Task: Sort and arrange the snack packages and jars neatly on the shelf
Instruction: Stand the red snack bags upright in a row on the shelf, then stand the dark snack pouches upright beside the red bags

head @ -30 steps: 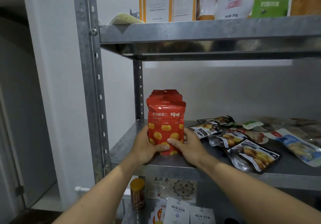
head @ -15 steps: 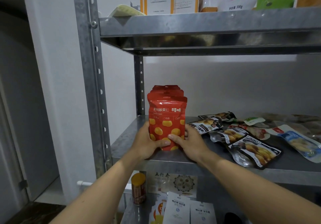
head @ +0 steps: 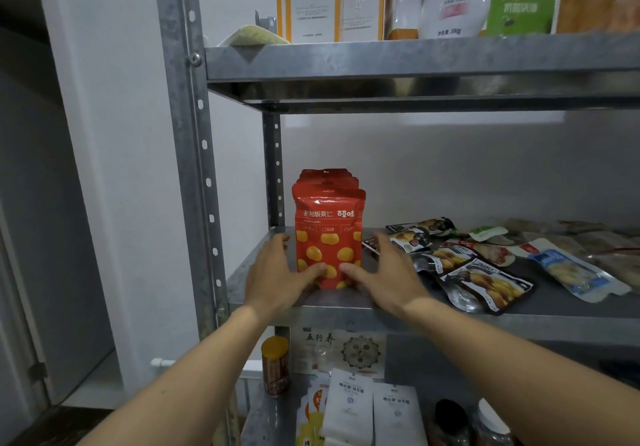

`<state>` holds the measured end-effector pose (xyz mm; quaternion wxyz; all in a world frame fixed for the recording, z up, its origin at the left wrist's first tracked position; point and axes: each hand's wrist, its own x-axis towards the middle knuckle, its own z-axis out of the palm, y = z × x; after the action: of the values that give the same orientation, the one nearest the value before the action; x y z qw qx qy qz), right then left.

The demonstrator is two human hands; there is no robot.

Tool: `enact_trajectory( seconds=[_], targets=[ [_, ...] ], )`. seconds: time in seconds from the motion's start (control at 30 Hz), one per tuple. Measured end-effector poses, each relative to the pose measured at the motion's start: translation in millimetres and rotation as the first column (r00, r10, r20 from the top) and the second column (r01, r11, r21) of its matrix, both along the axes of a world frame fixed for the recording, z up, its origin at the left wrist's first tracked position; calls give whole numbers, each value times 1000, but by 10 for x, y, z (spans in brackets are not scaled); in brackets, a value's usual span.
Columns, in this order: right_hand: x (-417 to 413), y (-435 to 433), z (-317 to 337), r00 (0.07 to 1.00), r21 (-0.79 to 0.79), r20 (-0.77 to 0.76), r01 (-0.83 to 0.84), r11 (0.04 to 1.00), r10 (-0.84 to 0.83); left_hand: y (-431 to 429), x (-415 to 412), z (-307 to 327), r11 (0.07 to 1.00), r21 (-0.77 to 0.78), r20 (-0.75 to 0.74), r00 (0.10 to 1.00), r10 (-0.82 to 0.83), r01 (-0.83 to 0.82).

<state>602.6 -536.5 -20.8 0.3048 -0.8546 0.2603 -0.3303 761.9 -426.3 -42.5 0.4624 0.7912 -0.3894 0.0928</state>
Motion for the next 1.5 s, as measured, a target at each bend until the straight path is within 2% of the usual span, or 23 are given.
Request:
enact_trajectory(
  seconds=[0.07,0.17,0.3,0.47,0.77,0.93,1.03,1.13,1.27,1.37,1.5],
  targets=[
    [-183,57,92,990,-206,-99,75,976,-97,122,-48,12,985,65,278,951,138,-161],
    [-462,43,208,942,-453,-242,102,885,-232,281,-215,84,970,121,515,849,120,-210],
    [-778,-72,255,887,-620,-350,22,784,-302,349,-609,169,961,174,615,786,62,-212],
    [-1197,-193,268,876,-655,-372,-14,755,-307,172,-1169,286,955,188,683,729,42,-231],
    [-1707,-619,285,886,-630,-380,-37,776,-266,-510,-1871,379,949,283,630,773,-73,-141],
    [-1593,-960,388,891,-610,-380,-38,791,-250,-1005,-1730,452,922,372,460,884,-84,-106],
    [-1410,-1216,420,899,-618,-366,-41,785,-240,-1327,-1531,504,927,366,421,903,-86,-83],
    [-1169,-1501,463,877,-583,-420,-65,810,-232,-1646,-1308,522,915,393,377,923,-74,-87],
    [-846,-1855,540,850,-462,-494,-79,883,-182,-2037,-960,521,874,477,143,990,21,-87],
    [-576,-2093,554,859,-315,-500,-64,947,-108,-2253,-727,459,850,523,-22,996,88,-64],
    [-242,-2306,521,859,-164,-511,-65,984,-29,-2413,-546,360,828,548,-84,977,198,-121]
  ],
)
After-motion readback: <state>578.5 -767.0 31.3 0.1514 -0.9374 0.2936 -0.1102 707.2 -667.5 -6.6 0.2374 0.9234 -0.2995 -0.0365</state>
